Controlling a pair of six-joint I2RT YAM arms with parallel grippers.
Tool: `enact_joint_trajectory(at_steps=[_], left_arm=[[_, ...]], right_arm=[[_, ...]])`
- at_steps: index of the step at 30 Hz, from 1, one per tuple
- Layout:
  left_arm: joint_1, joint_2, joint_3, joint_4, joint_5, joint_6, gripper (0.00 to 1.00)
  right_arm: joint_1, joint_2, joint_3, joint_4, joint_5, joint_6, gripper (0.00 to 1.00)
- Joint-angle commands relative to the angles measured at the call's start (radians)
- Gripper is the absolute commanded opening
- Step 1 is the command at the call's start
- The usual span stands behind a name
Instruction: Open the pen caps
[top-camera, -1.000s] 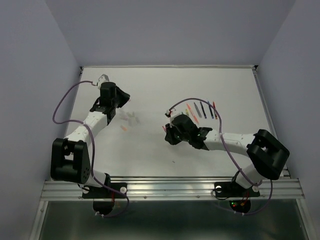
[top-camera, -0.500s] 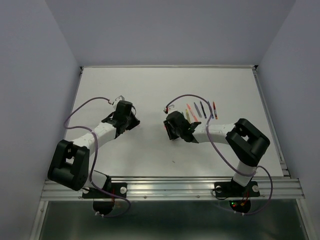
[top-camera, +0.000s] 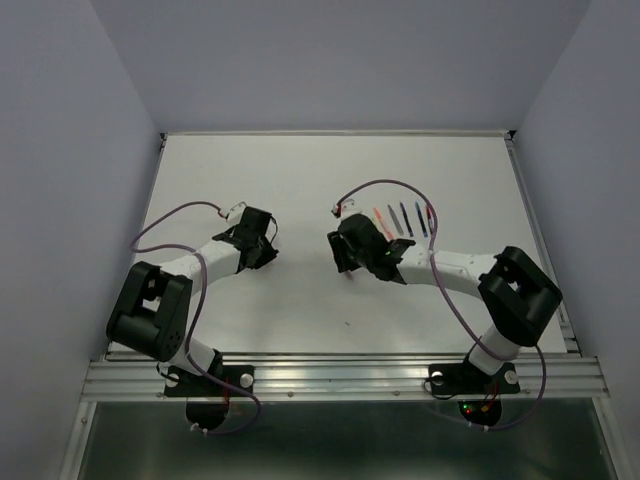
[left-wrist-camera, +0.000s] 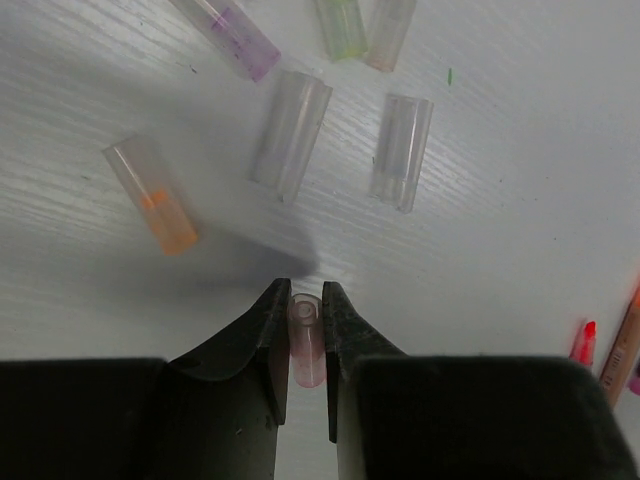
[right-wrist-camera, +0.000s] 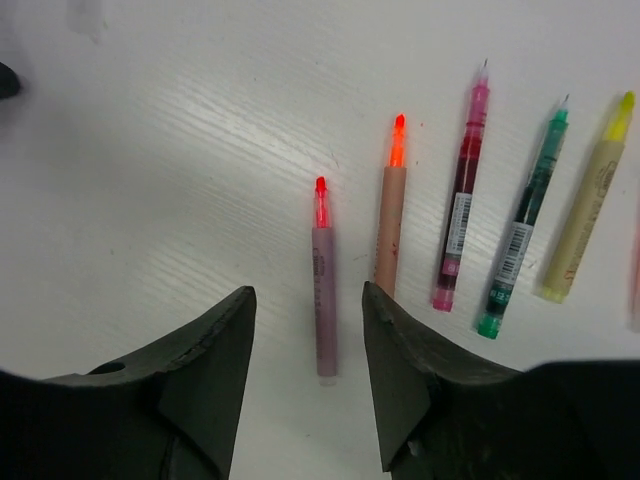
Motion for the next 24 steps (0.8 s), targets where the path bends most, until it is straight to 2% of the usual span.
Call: enact_joint_trajectory(at_steps=[1, 3, 6, 8, 13, 14, 16, 19, 23, 24], left_arm=[[-0.004, 0.04, 0.055, -0.031, -0.06, -0.008, 0.24], [-0.004, 0.06, 0.064, -0.034, -0.067, -0.008, 0.25], [-0.004, 0.072, 0.078, -0.043, -0.073, -0.008, 0.45], [-0.004, 0.071, 0.083, -0.049, -0.073, -0.006, 0.51], [-0.005, -0.003, 0.078, -0.068, -0.064, -0.003, 0.62], [-0.007, -0.024, 0.077, -0.071, -0.067, 0.003, 0.68], [-0.007, -0.087, 0.086, -0.088, -0.089, 0.009, 0.75], [-0.008, -0.169, 0.127, -0.143, -0.128, 0.018, 0.77], [-0.008, -0.303, 0.198, -0.166, -0.177, 0.061, 0.8], [-0.008, -0.363, 0.224, -0.166, -0.217, 0.077, 0.86]], right_arm=[[-0.009, -0.129, 0.05, 0.009, 0.039, -0.016, 0.55], [-0.009, -0.18, 0.05, 0.009, 0.06, -0.013, 0.66], [-0.009, -0.233, 0.046, 0.009, 0.097, -0.009, 0.85], [-0.009, -0.254, 0.036, 0.009, 0.117, 0.0, 1.0], [-0.009, -0.284, 0.043, 0.004, 0.205, 0.073, 1.0], [-0.009, -0.296, 0.033, 0.004, 0.208, 0.072, 1.0], [-0.009, -0.303, 0.023, -0.001, 0.25, 0.075, 1.0], [-0.009, -0.329, 0.0, -0.014, 0.314, 0.105, 1.0], [-0.078, -0.381, -0.06, -0.014, 0.351, 0.199, 1.0], [-0.131, -0.401, -0.085, -0.023, 0.331, 0.216, 1.0]])
